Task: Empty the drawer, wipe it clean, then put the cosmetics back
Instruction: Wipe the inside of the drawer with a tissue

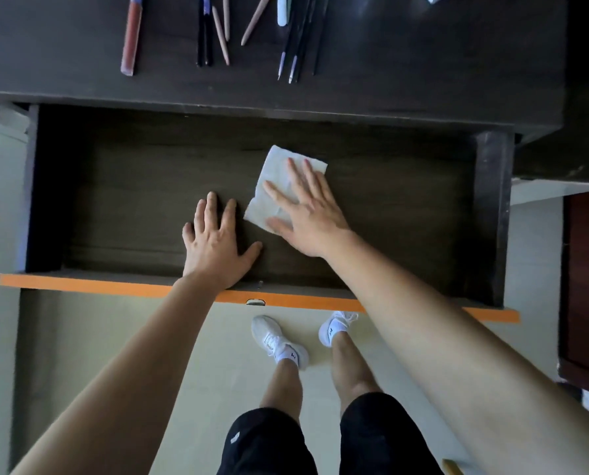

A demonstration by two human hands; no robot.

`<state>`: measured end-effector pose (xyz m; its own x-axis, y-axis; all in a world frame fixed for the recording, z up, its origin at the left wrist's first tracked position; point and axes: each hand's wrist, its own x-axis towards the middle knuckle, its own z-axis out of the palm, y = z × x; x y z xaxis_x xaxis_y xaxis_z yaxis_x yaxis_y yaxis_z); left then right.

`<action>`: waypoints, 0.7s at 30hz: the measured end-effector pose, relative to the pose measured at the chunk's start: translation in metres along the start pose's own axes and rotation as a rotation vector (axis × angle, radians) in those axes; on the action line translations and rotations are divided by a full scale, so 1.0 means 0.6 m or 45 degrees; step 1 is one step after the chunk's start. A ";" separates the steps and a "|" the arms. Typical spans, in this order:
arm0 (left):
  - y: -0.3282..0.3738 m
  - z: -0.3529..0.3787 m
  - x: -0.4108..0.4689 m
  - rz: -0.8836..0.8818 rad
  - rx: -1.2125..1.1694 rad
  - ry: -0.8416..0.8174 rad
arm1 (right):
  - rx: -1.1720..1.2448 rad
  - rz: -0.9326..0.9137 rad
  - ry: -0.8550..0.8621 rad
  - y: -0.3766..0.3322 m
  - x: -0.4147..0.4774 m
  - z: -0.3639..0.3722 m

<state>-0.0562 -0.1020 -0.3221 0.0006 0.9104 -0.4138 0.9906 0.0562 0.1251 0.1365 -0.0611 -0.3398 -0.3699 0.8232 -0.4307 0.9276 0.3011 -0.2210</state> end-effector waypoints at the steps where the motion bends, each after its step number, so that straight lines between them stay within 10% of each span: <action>1: 0.002 -0.002 0.000 -0.003 0.004 -0.004 | 0.003 -0.051 -0.002 0.023 -0.028 0.007; 8: 0.012 -0.009 0.000 -0.048 -0.004 -0.021 | 0.079 0.426 -0.160 0.259 -0.222 0.018; 14: 0.046 -0.023 0.011 -0.051 -0.014 0.012 | 0.225 0.666 0.064 0.229 -0.121 0.013; 21: 0.133 -0.028 0.024 -0.173 -0.076 0.058 | 0.077 0.068 0.101 0.134 -0.102 0.046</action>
<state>0.0205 -0.0776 -0.3029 -0.1400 0.9103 -0.3895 0.9712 0.2028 0.1249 0.2324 -0.1007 -0.3551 -0.3127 0.8735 -0.3731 0.9401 0.2284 -0.2531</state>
